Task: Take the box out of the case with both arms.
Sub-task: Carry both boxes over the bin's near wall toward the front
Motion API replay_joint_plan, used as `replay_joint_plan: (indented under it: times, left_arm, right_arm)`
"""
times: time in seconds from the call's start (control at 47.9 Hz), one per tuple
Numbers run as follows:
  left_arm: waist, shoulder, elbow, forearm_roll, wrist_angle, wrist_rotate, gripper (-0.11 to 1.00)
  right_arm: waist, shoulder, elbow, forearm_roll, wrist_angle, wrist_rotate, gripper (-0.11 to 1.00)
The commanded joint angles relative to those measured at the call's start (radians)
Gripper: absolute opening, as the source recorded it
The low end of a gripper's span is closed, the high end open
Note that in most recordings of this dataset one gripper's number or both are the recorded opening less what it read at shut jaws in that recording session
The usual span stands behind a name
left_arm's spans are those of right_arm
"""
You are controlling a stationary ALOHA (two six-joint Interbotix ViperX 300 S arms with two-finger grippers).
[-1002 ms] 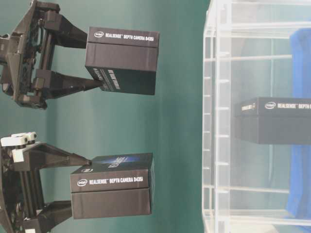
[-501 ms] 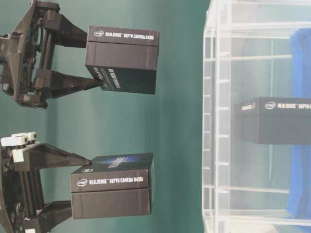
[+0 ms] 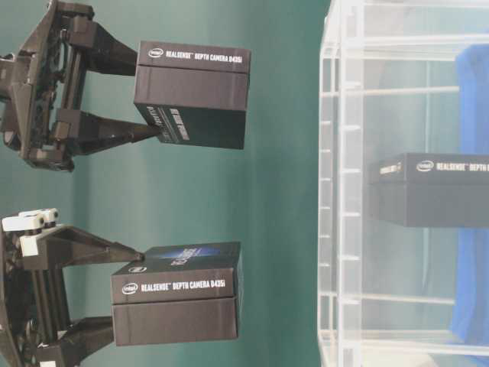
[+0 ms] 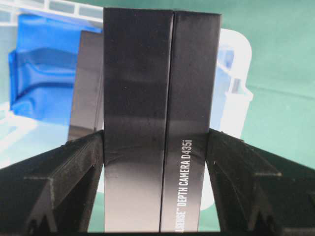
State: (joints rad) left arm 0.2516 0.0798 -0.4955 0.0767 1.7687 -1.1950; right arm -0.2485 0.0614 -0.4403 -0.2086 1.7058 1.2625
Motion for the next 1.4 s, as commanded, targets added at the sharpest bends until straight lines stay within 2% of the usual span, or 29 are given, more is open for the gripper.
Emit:
replay_joint_plan:
  times: [0.0,0.355,0.647,0.752,1.002,1.274,1.378]
  left_arm:
    - [0.003,-0.025,-0.018,0.0,-0.002,0.002,0.63]
    - [-0.008,-0.025,-0.021,-0.002,0.005,0.005,0.63]
    - [-0.061,-0.029,-0.023,-0.006,0.038,-0.018,0.63]
    - [-0.117,-0.029,-0.021,-0.008,0.038,-0.06,0.63]
    - [-0.258,-0.025,-0.015,-0.002,0.038,-0.225,0.63]
    - [-0.383,-0.021,-0.008,0.0,0.037,-0.39,0.63]
    - [-0.426,-0.018,-0.006,0.002,0.037,-0.449,0.63]
  right_arm:
    - [0.003,-0.04,-0.028,-0.005,0.002,0.0,0.67]
    - [0.026,-0.038,-0.028,-0.002,0.028,0.015,0.68]
    - [0.104,-0.04,-0.028,-0.003,0.044,0.098,0.67]
    - [0.147,-0.04,-0.028,-0.005,0.063,0.124,0.67]
    - [0.25,-0.038,-0.028,-0.008,0.094,0.181,0.67]
    - [0.368,-0.034,-0.028,-0.008,0.121,0.264,0.68]
    - [0.416,-0.032,-0.028,-0.008,0.126,0.314,0.67]
